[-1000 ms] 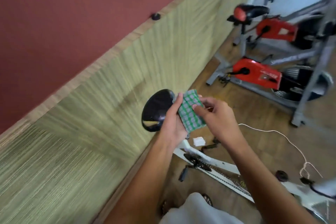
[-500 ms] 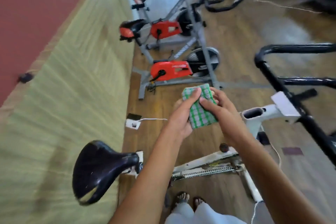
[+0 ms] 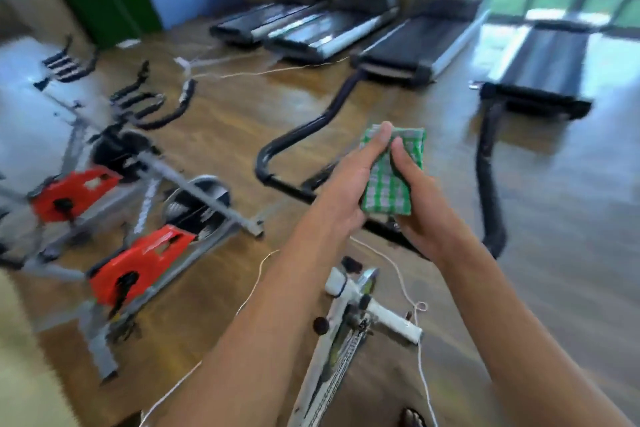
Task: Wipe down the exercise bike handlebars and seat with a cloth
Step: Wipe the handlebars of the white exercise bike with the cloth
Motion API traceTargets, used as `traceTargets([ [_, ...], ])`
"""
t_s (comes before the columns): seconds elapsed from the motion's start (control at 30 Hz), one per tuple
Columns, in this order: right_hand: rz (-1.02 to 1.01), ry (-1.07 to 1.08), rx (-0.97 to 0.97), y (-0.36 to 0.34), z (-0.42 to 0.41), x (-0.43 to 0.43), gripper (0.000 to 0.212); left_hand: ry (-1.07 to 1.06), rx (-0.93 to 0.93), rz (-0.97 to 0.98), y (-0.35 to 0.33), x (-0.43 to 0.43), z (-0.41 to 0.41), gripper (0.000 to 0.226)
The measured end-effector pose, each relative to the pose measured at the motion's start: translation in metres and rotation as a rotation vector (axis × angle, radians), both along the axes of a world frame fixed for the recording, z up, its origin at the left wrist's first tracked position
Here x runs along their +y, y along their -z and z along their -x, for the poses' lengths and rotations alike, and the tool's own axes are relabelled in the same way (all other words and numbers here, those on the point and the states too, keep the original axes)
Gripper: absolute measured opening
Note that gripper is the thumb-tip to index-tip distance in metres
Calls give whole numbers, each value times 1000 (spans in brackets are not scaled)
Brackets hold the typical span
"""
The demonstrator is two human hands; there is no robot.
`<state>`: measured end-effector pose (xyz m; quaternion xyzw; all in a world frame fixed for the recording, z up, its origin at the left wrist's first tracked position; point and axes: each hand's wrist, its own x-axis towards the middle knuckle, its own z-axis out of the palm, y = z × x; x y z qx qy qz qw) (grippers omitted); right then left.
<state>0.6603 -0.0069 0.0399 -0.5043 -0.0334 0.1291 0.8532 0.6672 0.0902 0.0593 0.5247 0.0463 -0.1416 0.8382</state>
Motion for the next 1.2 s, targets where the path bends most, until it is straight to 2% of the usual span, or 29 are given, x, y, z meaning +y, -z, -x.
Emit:
traceTargets([
  [0.13,-55,299,29,2,-9,-65,35,42,-195,-643,3,-79,-43,58],
  [0.2,10,439,64,5,-16,-99,30,52,-250,-761,9,-111,-66,50],
  [0.33,184,673,93,16,-47,-168,28,14,-240,-687,21,-150,-116,26],
  [0.43,251,723,131,27,-83,-203,16,-29,-186,-671,28,-168,-151,18],
  [0.5,254,693,195,40,-111,-216,19,-36,-156,-707,31,-178,-171,28],
  [0.6,336,582,258,58,-157,-221,48,-63,-110,-736,33,-191,-194,38],
  [0.67,418,524,243,65,-185,-217,55,-80,-100,-769,38,-198,-209,39],
  [0.83,541,474,68,51,-226,-195,40,-108,-100,-710,59,-201,-231,18],
  [0.97,608,475,40,77,-209,-179,15,-120,-93,-596,62,-194,-231,17],
  [1.0,625,439,53,87,-193,-178,15,-110,-86,-579,62,-193,-232,17],
  [1.1,628,343,105,97,-167,-181,37,-71,-72,-559,60,-190,-235,14],
  [1.17,565,362,74,80,-187,-183,36,-63,-70,-567,60,-188,-237,13],
  [1.2,572,390,55,68,-203,-181,45,-55,-73,-574,60,-187,-238,14],
])
